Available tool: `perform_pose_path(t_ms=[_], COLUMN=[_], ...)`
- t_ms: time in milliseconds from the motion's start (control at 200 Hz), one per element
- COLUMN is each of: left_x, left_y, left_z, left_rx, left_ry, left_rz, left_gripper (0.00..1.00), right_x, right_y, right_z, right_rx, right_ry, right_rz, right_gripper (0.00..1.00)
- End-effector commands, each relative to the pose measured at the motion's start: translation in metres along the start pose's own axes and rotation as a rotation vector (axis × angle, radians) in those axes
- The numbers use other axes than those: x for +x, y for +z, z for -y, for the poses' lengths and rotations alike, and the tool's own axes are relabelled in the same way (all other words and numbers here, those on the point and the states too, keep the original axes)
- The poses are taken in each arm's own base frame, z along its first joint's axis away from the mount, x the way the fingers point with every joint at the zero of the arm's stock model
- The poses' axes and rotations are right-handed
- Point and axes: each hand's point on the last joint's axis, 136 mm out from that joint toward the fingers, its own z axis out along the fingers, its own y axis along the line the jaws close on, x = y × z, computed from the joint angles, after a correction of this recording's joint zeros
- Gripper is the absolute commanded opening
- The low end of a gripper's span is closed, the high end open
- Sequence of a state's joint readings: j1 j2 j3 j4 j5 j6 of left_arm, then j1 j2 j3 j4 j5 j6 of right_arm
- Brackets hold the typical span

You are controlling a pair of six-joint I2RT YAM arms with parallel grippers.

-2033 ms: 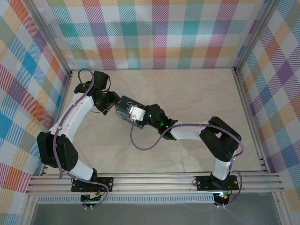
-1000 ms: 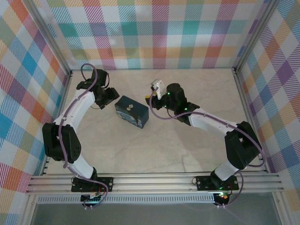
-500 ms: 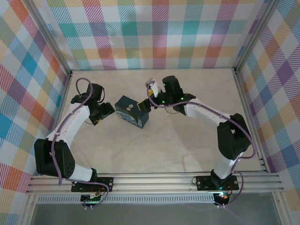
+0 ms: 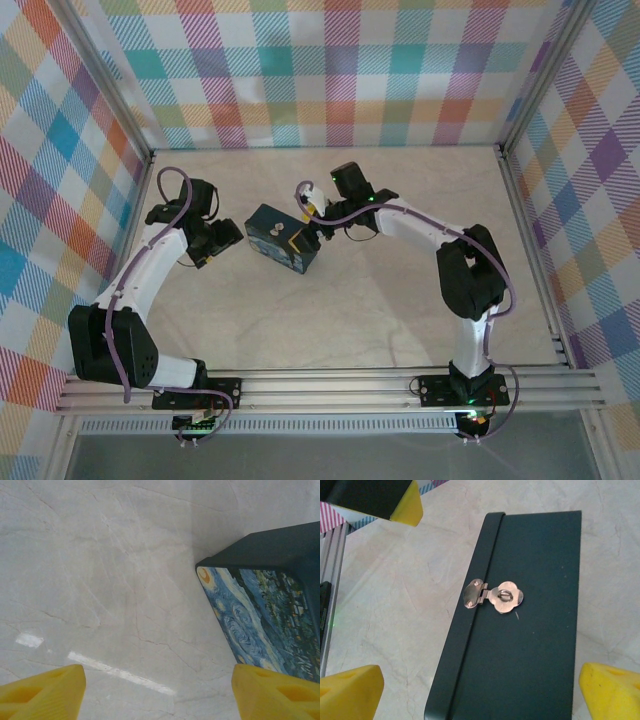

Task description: Unlock a padlock with a key

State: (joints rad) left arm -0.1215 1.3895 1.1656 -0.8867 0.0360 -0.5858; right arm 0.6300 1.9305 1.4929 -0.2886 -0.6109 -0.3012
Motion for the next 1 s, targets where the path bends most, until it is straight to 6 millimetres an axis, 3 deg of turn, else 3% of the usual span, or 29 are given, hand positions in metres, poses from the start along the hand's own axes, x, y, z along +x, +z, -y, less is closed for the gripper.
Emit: perform_pose_path(t_ms=[0, 305, 435, 625, 780, 860, 995], left_x=[0.001, 0.000, -0.002, -0.002, -0.003, -0.003, -0.003], left_y=[-0.009, -0.013, -0.015, -0.014, -0.017, -0.018, -0.020], left_z=[-0.005, -0.004, -0.005, -0.004, -0.004, -0.004, -0.002], left_rx=[0.005, 0.011, 0.005, 0.011, 0.017, 0.019, 0.029], left_ry=[0.003, 0.004, 0.008, -0.002, -0.006, -0.008, -0.007], left_rz=[0.005, 0.012, 0.021, 0.016, 0.021, 0.023, 0.022], left_gripper=[0.77, 0.77, 0.77, 0.77, 0.77, 0.77, 0.77], right_x=[0.003, 0.021, 0.021, 0.035, 0.039, 0.037, 0.031], right_y=[0.012, 0.034, 0.038, 0.051, 0.053, 0.053, 0.053], right_z=[-0.012, 0.012, 0.010, 0.010, 0.011, 0.011, 0.008], right_rx=[-0.055, 0.075, 0.094, 0.118, 0.113, 0.108, 0.099], right_ry=[-0.037, -0.046, -0.071, -0.091, -0.032, 0.017, 0.102], right_rz=[-0.027, -0.091, -0.093, -0.147, -0.150, -0.134, -0.088], right_gripper=[1.00, 1.00, 1.00, 1.00, 0.82, 0.65, 0.67])
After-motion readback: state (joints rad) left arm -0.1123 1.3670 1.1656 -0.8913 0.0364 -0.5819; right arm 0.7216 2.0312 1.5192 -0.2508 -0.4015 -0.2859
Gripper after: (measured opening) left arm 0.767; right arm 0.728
